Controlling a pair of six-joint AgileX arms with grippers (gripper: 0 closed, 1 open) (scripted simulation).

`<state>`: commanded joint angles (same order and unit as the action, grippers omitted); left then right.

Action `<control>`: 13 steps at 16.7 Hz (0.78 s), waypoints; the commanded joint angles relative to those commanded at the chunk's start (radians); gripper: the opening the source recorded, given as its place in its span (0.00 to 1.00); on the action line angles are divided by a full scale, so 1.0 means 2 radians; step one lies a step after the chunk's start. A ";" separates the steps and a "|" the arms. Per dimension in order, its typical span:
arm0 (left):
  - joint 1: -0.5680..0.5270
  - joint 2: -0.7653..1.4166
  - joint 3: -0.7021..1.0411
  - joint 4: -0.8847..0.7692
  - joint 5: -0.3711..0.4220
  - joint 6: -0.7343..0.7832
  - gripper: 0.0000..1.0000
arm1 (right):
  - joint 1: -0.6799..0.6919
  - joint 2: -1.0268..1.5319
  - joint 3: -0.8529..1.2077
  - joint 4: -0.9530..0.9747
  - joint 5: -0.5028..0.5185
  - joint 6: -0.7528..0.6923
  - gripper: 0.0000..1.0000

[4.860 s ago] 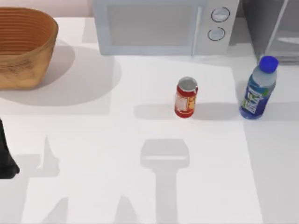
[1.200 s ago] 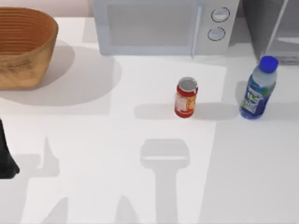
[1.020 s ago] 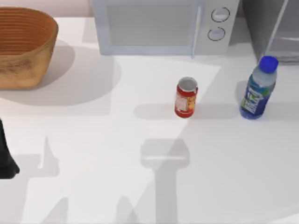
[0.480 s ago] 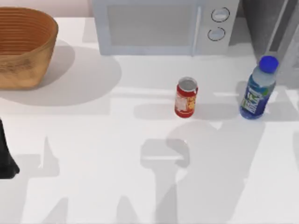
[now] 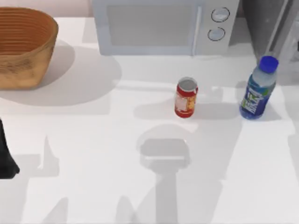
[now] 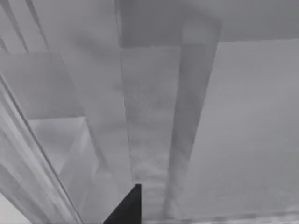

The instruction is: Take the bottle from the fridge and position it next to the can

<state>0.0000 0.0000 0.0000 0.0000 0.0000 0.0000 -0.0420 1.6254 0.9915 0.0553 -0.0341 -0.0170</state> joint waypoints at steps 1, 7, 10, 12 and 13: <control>0.000 0.000 0.000 0.000 0.000 0.000 1.00 | -0.001 0.007 0.007 -0.002 0.001 0.000 1.00; 0.000 0.000 0.000 0.000 0.000 0.000 1.00 | 0.000 0.116 0.143 -0.029 0.002 0.001 1.00; 0.000 0.000 0.000 0.000 0.000 0.000 1.00 | 0.001 0.163 0.207 -0.041 0.003 0.001 1.00; 0.000 0.000 0.000 0.000 0.000 0.000 1.00 | 0.001 0.178 0.224 -0.045 0.003 0.002 1.00; 0.000 0.000 0.000 0.000 0.000 0.000 1.00 | 0.001 0.179 0.224 -0.045 0.003 0.002 1.00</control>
